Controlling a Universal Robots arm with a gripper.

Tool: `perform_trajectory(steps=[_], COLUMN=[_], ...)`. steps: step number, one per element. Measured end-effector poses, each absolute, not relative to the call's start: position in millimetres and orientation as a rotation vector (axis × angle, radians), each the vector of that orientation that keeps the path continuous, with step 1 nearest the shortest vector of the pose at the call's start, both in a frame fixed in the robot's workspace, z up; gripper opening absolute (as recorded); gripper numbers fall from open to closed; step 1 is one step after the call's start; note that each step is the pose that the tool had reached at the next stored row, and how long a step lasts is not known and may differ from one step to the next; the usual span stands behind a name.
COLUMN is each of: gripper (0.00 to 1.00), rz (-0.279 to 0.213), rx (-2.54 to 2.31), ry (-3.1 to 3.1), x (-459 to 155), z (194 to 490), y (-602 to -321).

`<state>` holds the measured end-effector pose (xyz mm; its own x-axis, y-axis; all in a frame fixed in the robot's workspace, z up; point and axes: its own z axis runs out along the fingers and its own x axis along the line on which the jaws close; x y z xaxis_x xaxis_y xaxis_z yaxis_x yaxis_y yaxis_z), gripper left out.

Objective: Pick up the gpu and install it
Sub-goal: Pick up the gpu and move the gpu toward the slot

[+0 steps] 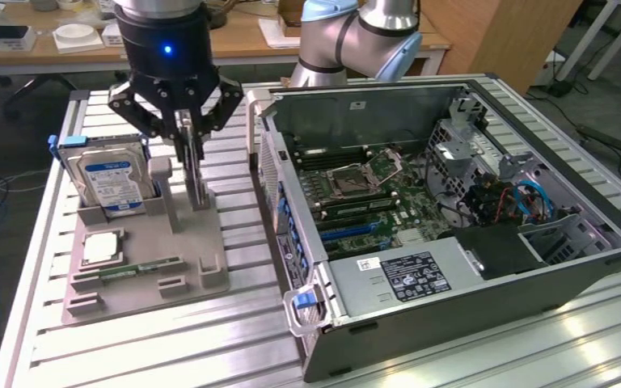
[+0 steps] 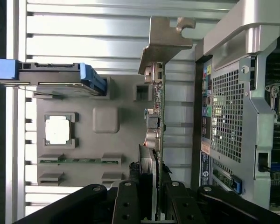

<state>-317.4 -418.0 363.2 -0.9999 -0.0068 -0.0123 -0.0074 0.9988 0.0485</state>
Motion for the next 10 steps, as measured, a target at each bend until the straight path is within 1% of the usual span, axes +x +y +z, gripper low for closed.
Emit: perform_trajectory(steps=[10], gripper=[0.27], rz=[0.081], rx=[-0.011], ry=[3.128], x=[-317], z=[388], y=[-418])
